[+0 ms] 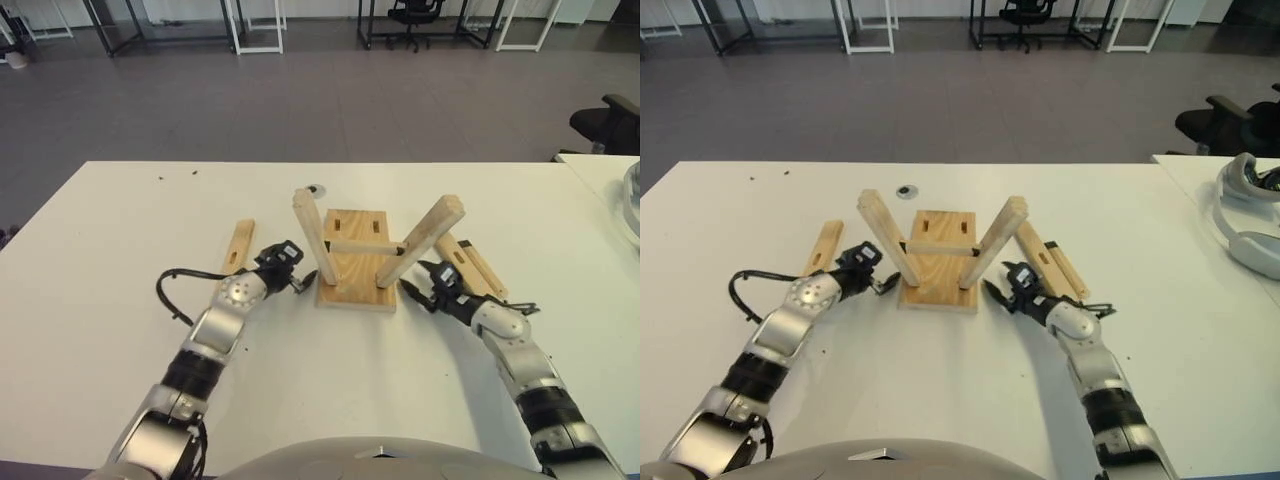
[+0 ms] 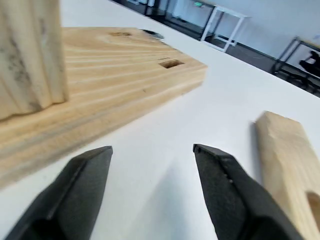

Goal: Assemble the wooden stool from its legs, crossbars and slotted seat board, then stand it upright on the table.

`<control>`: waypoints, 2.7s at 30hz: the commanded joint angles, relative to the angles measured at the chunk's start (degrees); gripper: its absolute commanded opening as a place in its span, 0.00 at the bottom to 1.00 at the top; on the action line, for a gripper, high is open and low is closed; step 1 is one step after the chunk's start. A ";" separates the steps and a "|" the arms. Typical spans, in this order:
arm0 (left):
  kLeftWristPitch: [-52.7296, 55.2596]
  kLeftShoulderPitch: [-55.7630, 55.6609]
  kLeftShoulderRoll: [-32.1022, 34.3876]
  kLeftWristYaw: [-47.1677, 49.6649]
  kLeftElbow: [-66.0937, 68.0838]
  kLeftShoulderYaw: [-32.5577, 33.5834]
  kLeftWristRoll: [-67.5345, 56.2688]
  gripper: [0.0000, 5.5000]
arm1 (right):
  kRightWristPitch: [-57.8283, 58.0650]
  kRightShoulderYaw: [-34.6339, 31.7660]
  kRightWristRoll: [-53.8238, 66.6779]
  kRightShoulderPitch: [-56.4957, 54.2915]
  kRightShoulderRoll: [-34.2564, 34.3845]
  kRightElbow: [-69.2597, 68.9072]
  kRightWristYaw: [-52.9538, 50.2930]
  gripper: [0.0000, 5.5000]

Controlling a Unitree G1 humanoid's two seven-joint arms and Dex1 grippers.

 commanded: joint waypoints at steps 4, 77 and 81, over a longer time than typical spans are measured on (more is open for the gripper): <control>20.61 4.71 -20.41 14.78 -40.73 13.29 -18.00 0.83 | 22.37 -6.75 12.15 9.91 9.75 -46.41 -19.56 0.55; -15.63 0.96 26.42 -34.51 -7.48 -6.85 2.90 0.83 | 12.33 19.99 -7.68 -15.99 -17.52 3.57 18.94 0.55; -19.75 -12.20 12.76 -29.88 9.26 -9.65 4.19 0.83 | 19.45 15.74 -1.31 -6.93 -22.16 -10.03 24.07 0.55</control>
